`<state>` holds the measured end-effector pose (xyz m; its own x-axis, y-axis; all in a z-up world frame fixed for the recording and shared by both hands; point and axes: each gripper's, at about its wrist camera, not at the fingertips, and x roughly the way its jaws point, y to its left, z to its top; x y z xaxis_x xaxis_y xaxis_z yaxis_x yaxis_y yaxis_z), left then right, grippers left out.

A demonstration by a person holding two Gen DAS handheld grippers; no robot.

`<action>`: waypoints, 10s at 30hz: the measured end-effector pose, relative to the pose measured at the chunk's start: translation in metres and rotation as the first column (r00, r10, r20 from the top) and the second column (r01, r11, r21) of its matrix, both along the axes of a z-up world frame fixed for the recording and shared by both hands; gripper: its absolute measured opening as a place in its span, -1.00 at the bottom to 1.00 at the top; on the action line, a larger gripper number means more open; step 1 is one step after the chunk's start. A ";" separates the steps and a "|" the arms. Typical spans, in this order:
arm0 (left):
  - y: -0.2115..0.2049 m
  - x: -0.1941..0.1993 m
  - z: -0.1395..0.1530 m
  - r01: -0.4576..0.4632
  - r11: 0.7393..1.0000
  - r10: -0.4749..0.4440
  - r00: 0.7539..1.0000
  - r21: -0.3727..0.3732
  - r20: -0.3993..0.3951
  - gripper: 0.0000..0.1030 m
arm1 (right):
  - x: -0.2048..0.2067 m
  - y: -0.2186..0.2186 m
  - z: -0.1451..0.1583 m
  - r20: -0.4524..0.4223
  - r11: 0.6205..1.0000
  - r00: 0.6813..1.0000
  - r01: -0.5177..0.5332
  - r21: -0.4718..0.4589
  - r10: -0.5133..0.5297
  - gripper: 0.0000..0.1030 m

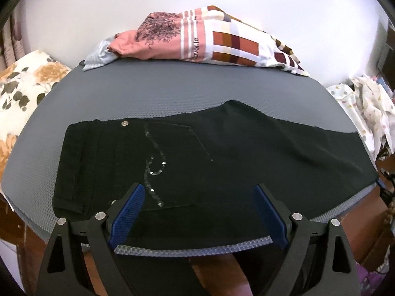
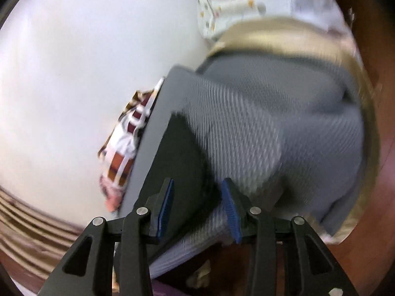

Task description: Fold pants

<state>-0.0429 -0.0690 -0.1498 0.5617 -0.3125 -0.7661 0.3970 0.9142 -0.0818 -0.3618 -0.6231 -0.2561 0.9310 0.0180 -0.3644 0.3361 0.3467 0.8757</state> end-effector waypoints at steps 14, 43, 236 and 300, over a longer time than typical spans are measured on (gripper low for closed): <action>-0.011 -0.007 -0.004 0.047 0.999 -0.047 0.999 -0.013 -0.020 0.73 | 0.049 0.023 0.013 -0.043 1.000 0.999 -0.024 -0.012 0.024 -0.05; -0.007 -0.002 -0.017 -0.045 0.982 0.037 0.998 0.183 0.044 0.74 | 0.083 0.023 0.029 -0.243 0.991 0.970 -0.039 -0.125 0.008 -0.76; -0.040 0.056 -0.051 0.131 0.922 -0.340 0.722 -0.364 -0.603 0.76 | 0.214 0.298 0.025 0.120 0.613 0.644 -0.760 0.219 0.756 -0.20; -0.092 0.092 -0.043 0.208 0.913 -0.353 0.834 -0.350 -0.424 -0.90 | 0.214 0.297 -0.013 0.188 0.586 0.676 -0.720 0.371 0.712 0.25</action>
